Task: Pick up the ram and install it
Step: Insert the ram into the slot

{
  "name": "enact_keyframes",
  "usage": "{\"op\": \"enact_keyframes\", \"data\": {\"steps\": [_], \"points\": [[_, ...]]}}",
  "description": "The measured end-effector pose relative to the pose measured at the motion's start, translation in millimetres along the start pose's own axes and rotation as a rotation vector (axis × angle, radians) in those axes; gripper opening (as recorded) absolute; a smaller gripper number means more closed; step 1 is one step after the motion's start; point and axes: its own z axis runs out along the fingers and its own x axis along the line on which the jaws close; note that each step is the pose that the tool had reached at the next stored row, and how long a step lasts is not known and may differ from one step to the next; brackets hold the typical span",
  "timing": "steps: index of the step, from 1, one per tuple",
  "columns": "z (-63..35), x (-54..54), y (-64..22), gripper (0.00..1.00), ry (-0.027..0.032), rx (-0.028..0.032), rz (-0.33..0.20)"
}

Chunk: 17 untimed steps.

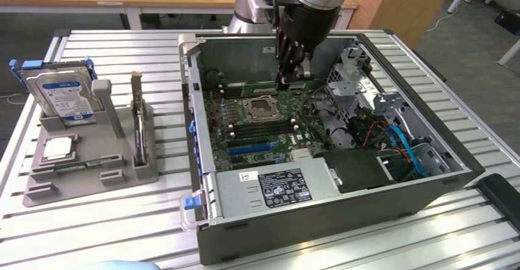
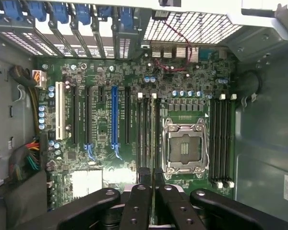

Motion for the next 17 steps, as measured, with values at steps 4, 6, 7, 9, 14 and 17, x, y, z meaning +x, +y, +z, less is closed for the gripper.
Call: {"op": "enact_keyframes", "data": {"steps": [4,6,7,9,14,17], "points": [[7.2,0.8,-0.3,0.13,0.0005,0.0,0.0],[10.7,1.2,-0.5,0.13,0.0006,0.0001,0.0],[14.4,1.6,-0.6,0.13,0.0009,0.0001,0.0],[19.8,2.2,-0.8,0.13,0.001,0.0003,0.0],[30.6,3.4,-1.3,0.13,0.0013,0.0005,0.0],[36.2,4.0,-1.5,0.13,0.0012,0.0006,0.0]]}}
